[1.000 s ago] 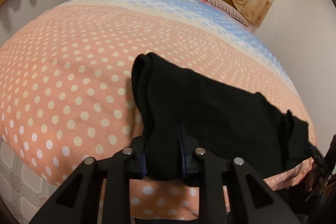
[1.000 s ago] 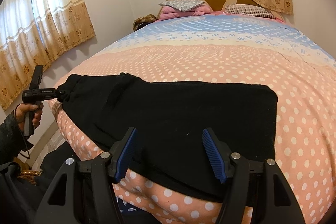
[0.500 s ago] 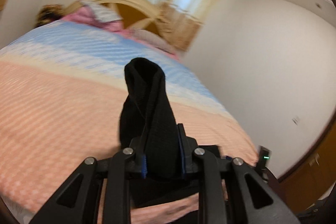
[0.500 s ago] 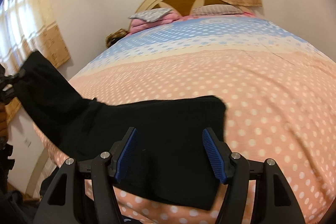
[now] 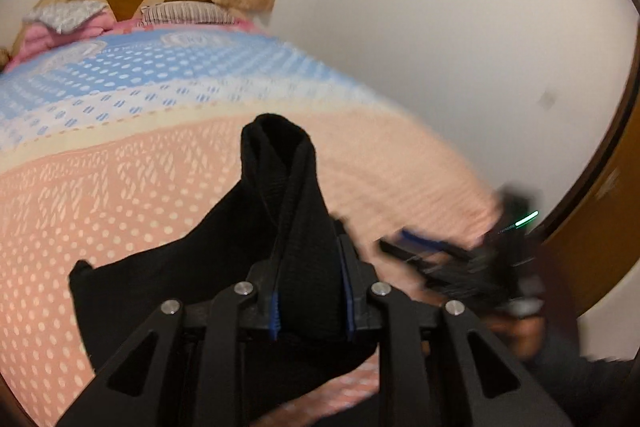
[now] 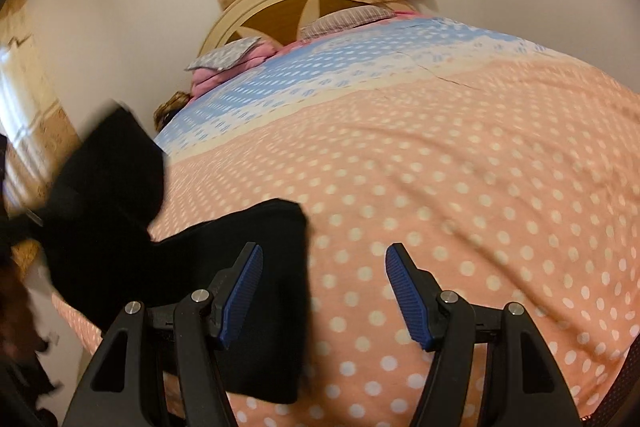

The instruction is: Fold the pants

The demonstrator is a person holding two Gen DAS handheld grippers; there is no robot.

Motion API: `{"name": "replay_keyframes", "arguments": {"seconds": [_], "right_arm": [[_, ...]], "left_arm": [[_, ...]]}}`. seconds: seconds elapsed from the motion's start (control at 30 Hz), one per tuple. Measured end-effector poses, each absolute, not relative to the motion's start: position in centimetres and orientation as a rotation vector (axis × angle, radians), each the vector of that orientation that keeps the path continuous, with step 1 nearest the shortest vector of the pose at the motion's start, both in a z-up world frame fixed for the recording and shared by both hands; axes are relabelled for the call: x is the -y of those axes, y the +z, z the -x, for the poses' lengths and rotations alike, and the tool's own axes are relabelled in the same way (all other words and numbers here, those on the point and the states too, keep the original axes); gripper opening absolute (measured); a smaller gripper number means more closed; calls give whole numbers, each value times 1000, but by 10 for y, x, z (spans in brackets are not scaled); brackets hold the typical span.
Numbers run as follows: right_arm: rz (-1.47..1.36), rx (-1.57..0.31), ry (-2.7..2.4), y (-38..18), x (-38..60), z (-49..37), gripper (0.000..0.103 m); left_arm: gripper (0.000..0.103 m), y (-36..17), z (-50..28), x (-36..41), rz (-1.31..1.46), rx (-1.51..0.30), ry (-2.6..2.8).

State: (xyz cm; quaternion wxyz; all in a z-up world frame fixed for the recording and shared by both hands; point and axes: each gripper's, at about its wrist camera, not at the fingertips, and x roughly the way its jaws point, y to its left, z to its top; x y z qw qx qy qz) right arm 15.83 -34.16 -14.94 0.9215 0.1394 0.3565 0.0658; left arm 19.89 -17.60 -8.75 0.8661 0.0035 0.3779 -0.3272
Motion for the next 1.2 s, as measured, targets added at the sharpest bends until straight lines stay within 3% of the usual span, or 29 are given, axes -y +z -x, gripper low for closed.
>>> {"name": "replay_keyframes", "arguments": {"seconds": [0.13, 0.33, 0.4, 0.47, 0.63, 0.67, 0.7, 0.73, 0.77, 0.9, 1.2], "right_arm": [[-327, -719, 120, -150, 353, -159, 65], [-369, -647, 133, -139, 358, -154, 65], [-385, -619, 176, -130, 353, -148, 65], [-393, -609, 243, -121, 341, -144, 65], [-264, -697, 337, -128, 293, -145, 65], [-230, -733, 331, -136, 283, -148, 61], [-215, -752, 326, -140, 279, -149, 53], [-188, -790, 316, -147, 274, -152, 31], [-178, -819, 310, -152, 272, -154, 26], [-213, -825, 338, -150, 279, -150, 21], [-197, -860, 278, -160, 293, -133, 20]], "left_arm": [[28, -121, -197, 205, -114, -858, -673], [44, -108, -153, 198, -153, -782, -822], [62, -102, -145, 181, -162, -742, -795], [70, -98, -142, 156, -129, -724, -751], [75, -111, -148, 123, -116, -731, -544], [75, -115, -154, 114, -104, -759, -505], [75, -118, -159, 110, -85, -779, -491], [75, -121, -161, 106, -66, -795, -475], [75, -124, -165, 98, -42, -809, -454], [75, -131, -168, 94, -30, -824, -427], [75, -139, -168, 105, -49, -845, -427]]}}
